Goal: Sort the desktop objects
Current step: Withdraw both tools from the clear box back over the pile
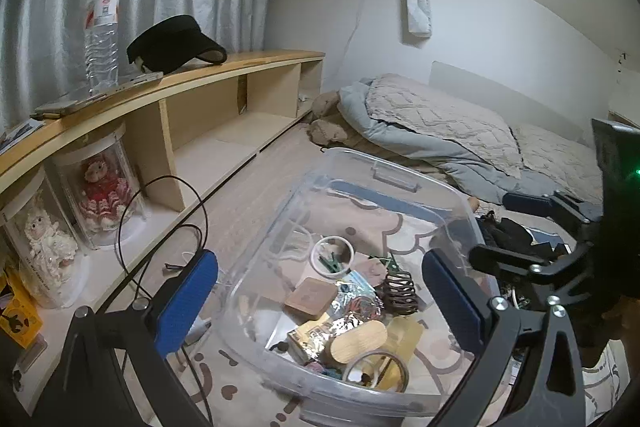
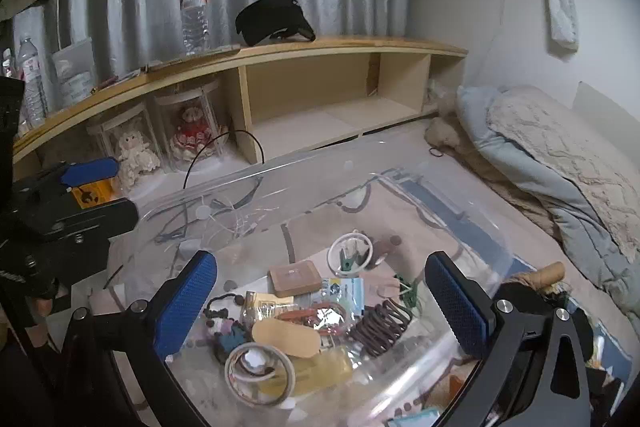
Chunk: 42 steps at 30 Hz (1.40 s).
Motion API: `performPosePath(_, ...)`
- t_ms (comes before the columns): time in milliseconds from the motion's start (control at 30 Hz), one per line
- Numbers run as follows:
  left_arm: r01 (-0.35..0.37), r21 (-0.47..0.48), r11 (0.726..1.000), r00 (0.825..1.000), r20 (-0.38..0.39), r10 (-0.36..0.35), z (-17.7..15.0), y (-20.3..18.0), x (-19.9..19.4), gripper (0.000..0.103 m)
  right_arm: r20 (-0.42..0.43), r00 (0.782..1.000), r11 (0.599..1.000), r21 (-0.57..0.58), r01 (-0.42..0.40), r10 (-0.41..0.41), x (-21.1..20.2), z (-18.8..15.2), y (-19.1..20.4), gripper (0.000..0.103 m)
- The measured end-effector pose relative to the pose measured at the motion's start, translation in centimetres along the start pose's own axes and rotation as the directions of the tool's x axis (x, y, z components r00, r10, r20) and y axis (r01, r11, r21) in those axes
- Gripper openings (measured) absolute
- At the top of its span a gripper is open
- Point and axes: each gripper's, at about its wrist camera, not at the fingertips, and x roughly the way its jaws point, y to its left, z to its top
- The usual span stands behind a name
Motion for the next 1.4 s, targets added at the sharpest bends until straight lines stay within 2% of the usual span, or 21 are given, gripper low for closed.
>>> performPosePath(233, 0.033, 0.039, 0.999, 0.999, 0.004, -0.033, -0.2, -2.2, -0.3, 0.103, 0.026, 0.999, 0.998, 0.038, 0.041, -0.042, -3.2, -1.7, -1.1, 0.103)
performPosePath(533, 0.126, 0.082, 0.989, 0.992, 0.006, -0.126, -0.4, -5.1, -0.4, 0.103, 0.057, 0.990, 0.985, 0.118, 0.124, -0.131, -7.7, -4.3, -3.3, 0.103)
performPosePath(767, 0.171, 0.126, 0.977, 0.985, 0.004, -0.172, -1.0, -7.5, -0.6, 0.103, 0.061, 0.971, 0.961, 0.166, 0.219, -0.231, -10.9, -7.0, -5.2, 0.103)
performPosePath(967, 0.192, 0.139, 0.972, 0.979, 0.048, -0.200, -1.4, -9.2, -1.3, 0.103, 0.054, 0.955, 0.940, 0.200, 0.275, -0.291, -13.3, -9.3, -6.3, 0.103)
performPosePath(1133, 0.236, 0.132, 0.963, 0.969, 0.041, -0.243, -1.5, -10.6, -1.2, 0.103, 0.048, 0.947, 0.928, 0.217, 0.301, -0.318, -15.2, -11.0, -7.1, 0.103)
performPosePath(1400, 0.298, 0.182, 0.937, 0.952, 0.023, -0.307, -2.4, -13.5, -1.2, 0.103, 0.075, 0.914, 0.897, 0.237, 0.372, -0.399, -18.3, -14.4, -8.2, 0.103)
